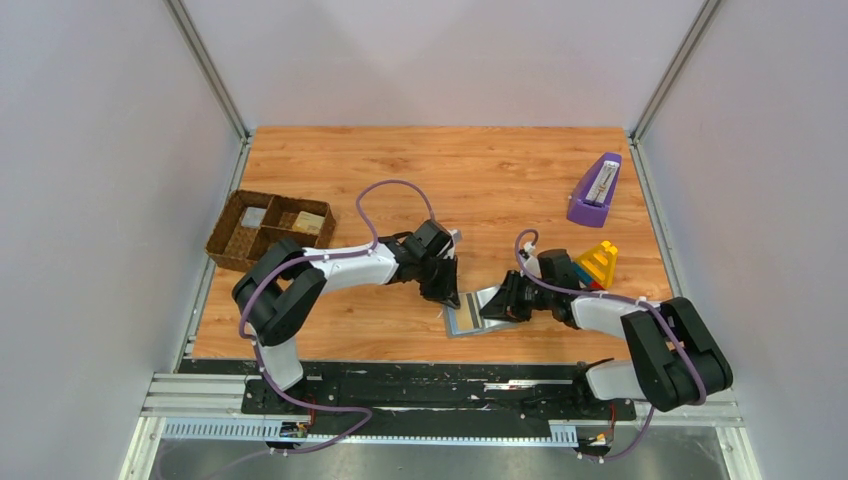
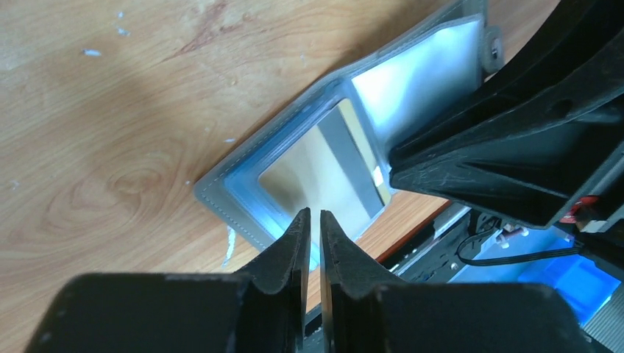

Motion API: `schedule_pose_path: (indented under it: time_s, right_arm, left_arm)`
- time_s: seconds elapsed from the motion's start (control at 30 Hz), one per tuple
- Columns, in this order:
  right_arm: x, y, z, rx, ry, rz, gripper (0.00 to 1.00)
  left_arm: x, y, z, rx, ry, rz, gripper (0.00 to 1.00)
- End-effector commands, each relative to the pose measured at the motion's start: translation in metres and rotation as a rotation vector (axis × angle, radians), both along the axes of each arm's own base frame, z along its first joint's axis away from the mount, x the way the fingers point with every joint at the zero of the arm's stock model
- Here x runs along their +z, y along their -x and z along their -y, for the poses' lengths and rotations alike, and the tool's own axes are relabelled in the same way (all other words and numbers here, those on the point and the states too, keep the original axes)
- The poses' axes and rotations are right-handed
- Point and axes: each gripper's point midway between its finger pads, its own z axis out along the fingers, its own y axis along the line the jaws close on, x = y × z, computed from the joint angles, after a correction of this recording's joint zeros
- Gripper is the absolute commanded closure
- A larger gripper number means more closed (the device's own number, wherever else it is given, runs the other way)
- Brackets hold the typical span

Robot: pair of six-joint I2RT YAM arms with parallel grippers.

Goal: Take the credit cards out of the card holder
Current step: Remove the credit card from the card holder.

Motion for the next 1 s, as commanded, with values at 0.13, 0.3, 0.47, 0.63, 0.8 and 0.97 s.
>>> schedule_pose_path:
  time_s: [0.13, 0.3, 0.47, 0.63, 0.8, 0.97]
  right_arm:
    - [0.012, -0.018, -0.009, 0.037, -0.023, 0.079, 0.79]
    - [0.006, -0.019, -0.011, 0.043, -0.017, 0.069, 0.79]
    - [0.007, -0.016, -0.015, 0.062, -0.049, 0.069, 0.8]
    - [0.012, -0.014, -0.018, 0.089, -0.085, 0.093, 0.93]
    - [0.016, -0.008, -0.02, 0.114, -0.119, 0.104, 1.0]
    - [0.01, -0.004, -0.014, 0.091, -0.099, 0.086, 1.0]
  left_arm:
    - [-0.022, 0.008, -0.012, 0.014, -0.051, -0.019, 0.86]
    - [-0.028, 0.008, -0.015, 0.013, -0.07, -0.026, 0.86]
    - [-0.032, 0.009, -0.018, 0.009, -0.084, -0.022, 0.86]
    - [-0.038, 0.009, -0.019, 0.007, -0.1, -0.026, 0.86]
    - [-0.042, 0.007, -0.026, 0.011, -0.14, -0.013, 0.86]
    - [-0.046, 0.004, -0.036, 0.011, -0.198, 0.015, 0.85]
